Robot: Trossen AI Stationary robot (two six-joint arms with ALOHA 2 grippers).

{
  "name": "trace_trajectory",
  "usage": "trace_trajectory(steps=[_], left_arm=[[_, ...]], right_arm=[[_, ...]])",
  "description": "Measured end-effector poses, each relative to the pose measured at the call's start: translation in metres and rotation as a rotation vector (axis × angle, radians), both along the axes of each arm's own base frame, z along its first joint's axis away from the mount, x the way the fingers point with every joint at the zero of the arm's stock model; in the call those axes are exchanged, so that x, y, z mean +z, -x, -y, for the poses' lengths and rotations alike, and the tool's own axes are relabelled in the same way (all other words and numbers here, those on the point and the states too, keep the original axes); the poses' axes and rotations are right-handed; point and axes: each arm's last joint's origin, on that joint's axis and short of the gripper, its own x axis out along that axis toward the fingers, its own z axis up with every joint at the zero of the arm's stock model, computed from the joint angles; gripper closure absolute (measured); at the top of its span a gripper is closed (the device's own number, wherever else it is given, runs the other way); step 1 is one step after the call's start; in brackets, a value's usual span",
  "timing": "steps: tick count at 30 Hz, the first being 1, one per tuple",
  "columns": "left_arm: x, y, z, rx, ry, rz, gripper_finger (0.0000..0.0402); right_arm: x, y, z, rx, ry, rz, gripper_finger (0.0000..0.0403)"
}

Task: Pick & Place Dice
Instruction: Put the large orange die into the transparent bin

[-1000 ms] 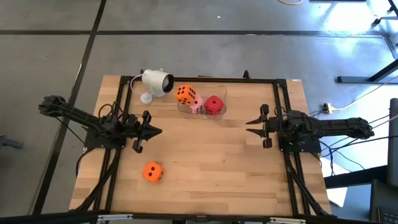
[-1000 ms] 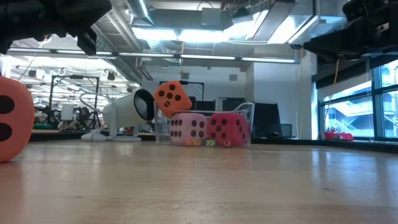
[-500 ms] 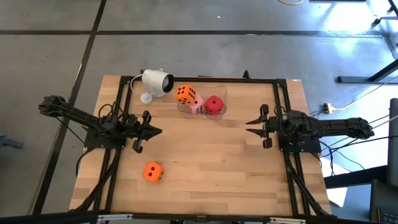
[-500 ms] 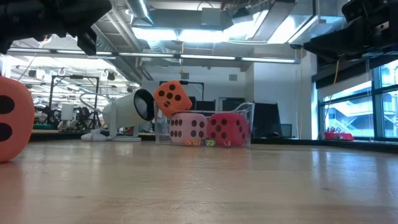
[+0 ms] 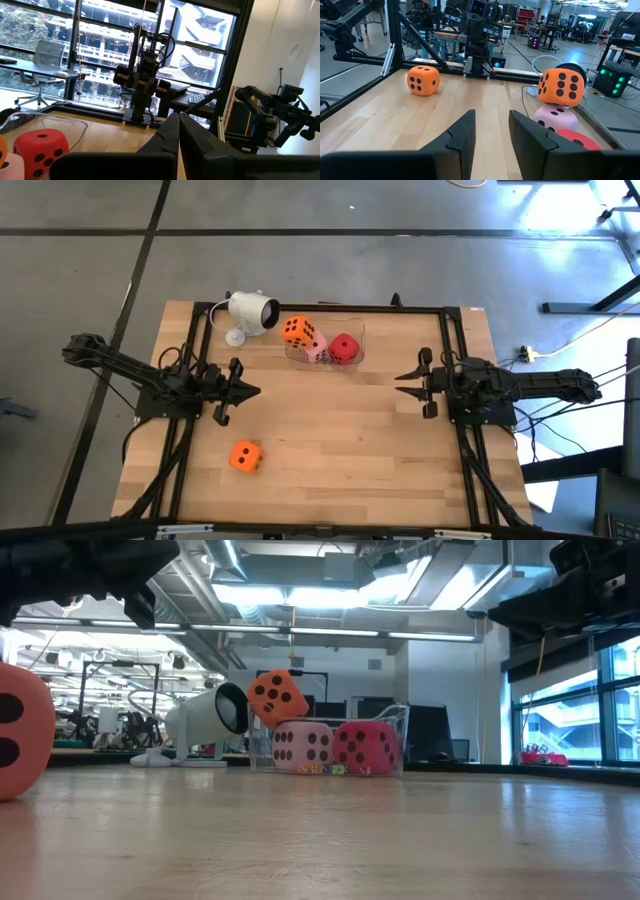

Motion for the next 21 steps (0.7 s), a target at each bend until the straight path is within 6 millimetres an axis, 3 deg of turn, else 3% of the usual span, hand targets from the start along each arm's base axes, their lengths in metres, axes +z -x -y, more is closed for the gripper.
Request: trace_trajectory(steps=[11, 17, 21], left_arm=[[-0.001, 0.0, 0.0, 0.004, 0.0, -0.006, 0.0395], [-0.017, -0.005, -0.004, 0.122, -0.107, -0.179, 0.0394], [-0.025, -0.01, -0.008, 0.193, -0.033, -0.3, 0.0391]], right_arm=[[0.0, 0.0, 0.0, 0.0, 0.0, 0.0, 0.0284], [0.0, 0.0, 0.0, 0.0, 0.0, 0.0, 0.0284], [0.0, 0.0, 0.0, 0.0, 0.0, 0.0, 0.0284]])
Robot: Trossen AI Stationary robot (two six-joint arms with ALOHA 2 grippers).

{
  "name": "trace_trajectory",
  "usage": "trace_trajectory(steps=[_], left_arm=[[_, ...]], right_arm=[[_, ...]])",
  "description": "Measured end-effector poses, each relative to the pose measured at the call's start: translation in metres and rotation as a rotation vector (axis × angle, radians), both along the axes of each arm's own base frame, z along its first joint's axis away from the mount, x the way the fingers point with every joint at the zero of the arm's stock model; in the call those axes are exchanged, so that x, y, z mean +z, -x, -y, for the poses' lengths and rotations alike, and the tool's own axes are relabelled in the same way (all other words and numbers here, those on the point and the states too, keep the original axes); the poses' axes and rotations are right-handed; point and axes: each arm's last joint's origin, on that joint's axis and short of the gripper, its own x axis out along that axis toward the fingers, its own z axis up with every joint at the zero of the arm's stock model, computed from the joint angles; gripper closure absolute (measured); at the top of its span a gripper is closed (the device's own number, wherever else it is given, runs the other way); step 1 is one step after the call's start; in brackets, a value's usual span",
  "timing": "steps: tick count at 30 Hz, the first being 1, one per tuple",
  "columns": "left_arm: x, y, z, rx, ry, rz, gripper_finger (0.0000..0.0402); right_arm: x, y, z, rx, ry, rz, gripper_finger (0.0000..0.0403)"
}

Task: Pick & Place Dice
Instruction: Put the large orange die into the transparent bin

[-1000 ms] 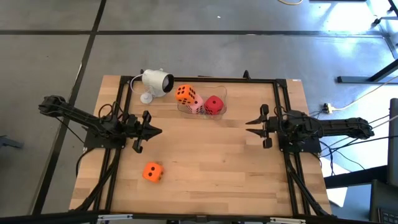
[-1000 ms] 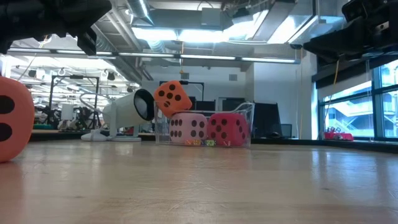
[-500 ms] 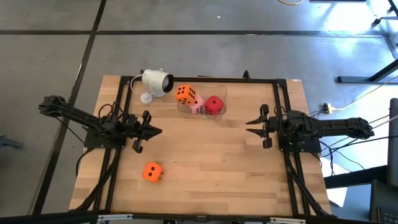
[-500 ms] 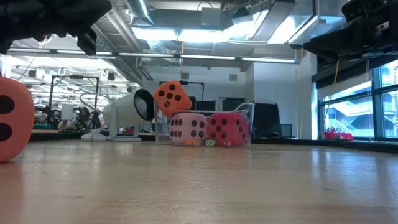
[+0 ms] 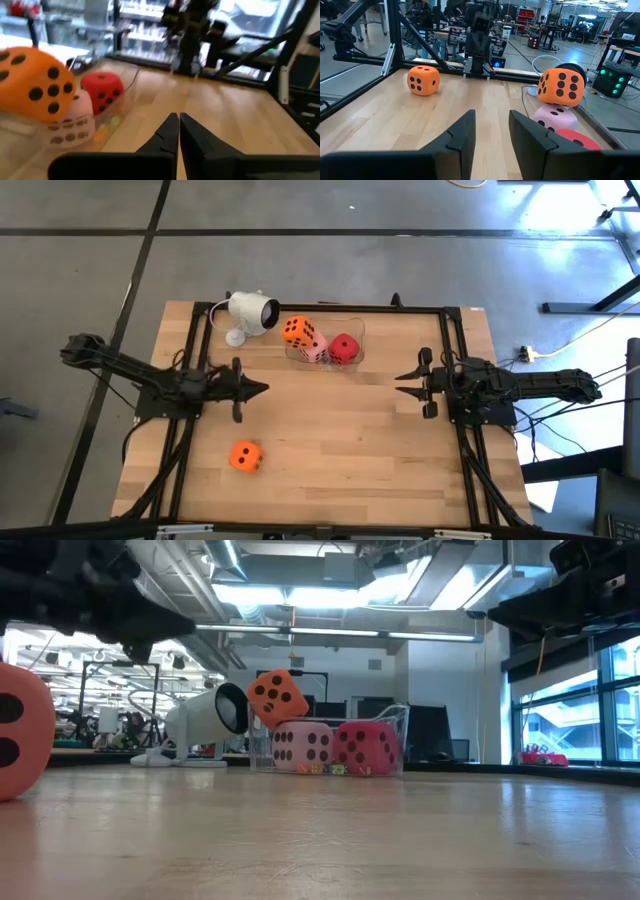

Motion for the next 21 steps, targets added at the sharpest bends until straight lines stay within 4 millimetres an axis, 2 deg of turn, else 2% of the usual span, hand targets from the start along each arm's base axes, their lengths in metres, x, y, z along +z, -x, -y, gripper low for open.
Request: trace_trajectory(steps=[17, 21], left_arm=[[0.044, -0.065, -0.004, 0.083, -0.014, -0.308, 0.0395], [0.053, -0.073, -0.003, 0.09, -0.026, -0.412, 0.0397]], right_arm=[[0.0, 0.0, 0.0, 0.0, 0.0, 0.0, 0.0284], [0.0, 0.0, 0.0, 0.0, 0.0, 0.0, 0.0284]])
